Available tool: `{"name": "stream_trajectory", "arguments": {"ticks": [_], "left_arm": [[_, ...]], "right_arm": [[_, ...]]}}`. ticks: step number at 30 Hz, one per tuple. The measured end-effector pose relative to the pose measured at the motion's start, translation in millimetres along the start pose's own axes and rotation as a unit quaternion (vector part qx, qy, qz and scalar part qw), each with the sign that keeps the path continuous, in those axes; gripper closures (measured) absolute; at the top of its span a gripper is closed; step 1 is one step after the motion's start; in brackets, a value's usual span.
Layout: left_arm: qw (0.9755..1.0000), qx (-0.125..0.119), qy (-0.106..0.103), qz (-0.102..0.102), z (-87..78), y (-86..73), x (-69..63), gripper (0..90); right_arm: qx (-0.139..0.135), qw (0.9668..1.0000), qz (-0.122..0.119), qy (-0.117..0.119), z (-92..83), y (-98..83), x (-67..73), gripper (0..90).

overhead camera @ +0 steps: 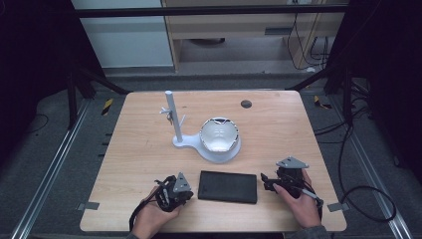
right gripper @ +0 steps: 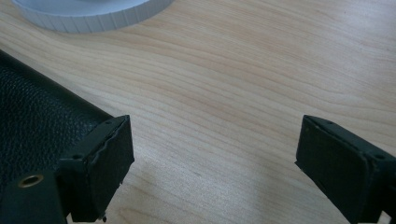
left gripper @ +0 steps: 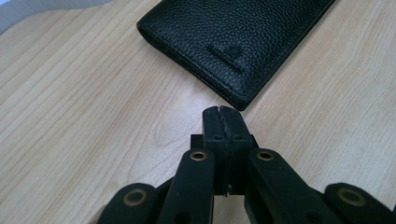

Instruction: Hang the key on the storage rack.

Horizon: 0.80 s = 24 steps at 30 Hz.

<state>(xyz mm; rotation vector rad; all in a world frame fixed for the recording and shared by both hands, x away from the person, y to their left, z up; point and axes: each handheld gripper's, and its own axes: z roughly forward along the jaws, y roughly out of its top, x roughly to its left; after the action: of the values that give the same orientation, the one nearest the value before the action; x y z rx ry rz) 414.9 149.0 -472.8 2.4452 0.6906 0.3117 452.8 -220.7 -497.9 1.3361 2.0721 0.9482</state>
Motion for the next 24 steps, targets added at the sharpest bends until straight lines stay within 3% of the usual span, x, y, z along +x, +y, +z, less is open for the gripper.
{"name": "stream_trajectory", "arguments": {"ticks": [6, 11, 18, 24], "left_arm": [[0.9995, 0.024, -0.006, 0.018, 4.5, 3.3, -3.5, 90.0], [0.9994, 0.029, -0.008, 0.016, 6.8, 6.5, -3.3, 90.0], [0.9978, 0.059, -0.011, 0.03, 9.4, 13.7, -4.4, 90.0], [0.9968, 0.068, -0.017, 0.039, 12.1, 14.6, -5.0, 90.0]], "right_arm": [[-0.001, 1.0, -0.005, 0.002, -0.8, 0.3, 3.3, 10.1], [-0.003, 1.0, -0.005, 0.005, -1.6, -0.1, 2.5, 9.7], [-0.007, 0.9999, -0.009, 0.005, -3.5, 0.4, 2.1, 9.5], [-0.009, 0.9999, -0.005, 0.006, -4.3, 1.2, 3.2, 9.5]]}}
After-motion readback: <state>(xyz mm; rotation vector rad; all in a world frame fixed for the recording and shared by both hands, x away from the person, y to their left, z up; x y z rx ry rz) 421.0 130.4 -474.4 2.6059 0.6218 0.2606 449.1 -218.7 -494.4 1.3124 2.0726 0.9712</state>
